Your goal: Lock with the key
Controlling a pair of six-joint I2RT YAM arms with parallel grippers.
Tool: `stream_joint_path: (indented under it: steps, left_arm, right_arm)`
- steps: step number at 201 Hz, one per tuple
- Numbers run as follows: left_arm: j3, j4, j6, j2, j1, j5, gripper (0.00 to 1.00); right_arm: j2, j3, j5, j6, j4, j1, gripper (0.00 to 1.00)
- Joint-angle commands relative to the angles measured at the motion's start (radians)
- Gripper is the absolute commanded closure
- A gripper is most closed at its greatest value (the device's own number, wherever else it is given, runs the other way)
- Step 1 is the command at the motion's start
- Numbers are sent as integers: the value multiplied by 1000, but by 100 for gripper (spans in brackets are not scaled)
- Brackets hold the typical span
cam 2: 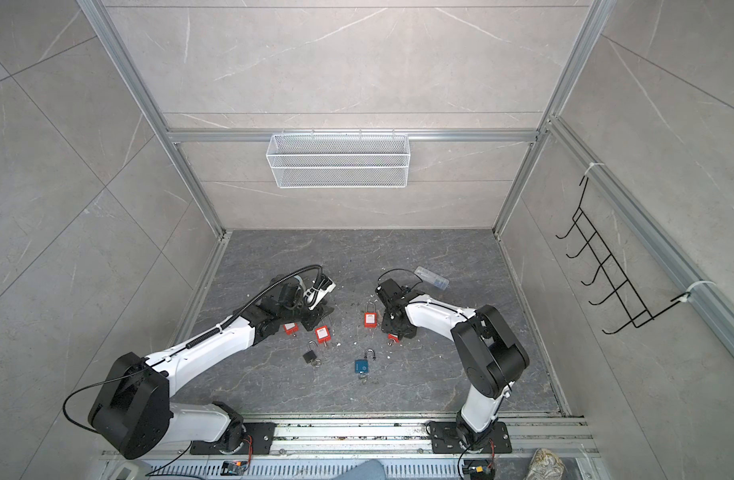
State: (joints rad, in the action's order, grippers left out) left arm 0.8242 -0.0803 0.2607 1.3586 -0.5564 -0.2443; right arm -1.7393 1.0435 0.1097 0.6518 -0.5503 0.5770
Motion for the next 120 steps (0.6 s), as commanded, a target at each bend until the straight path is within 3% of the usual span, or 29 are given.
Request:
stream_joint_path:
  steps: [1,17,32,73,120]
  left_arm:
    - [14,20,-9,-3,-2,-16,66]
    - [15,19,-8,-2,-3,-17,66]
    - [17,18,-8,1,-3,-18,66]
    - [37,14,-8,20,-2,-29,66]
    - [48,15,-8,34,-2,-35,66]
  right_arm:
    - [-3,30,28,-305,-66,6,47]
    - [25,37,76,-348,-78,6,44]
    - [48,51,90,-307,-84,6,39]
    - [67,84,72,42,-136,7,32]
    - [46,66,81,217,-129,18,31]
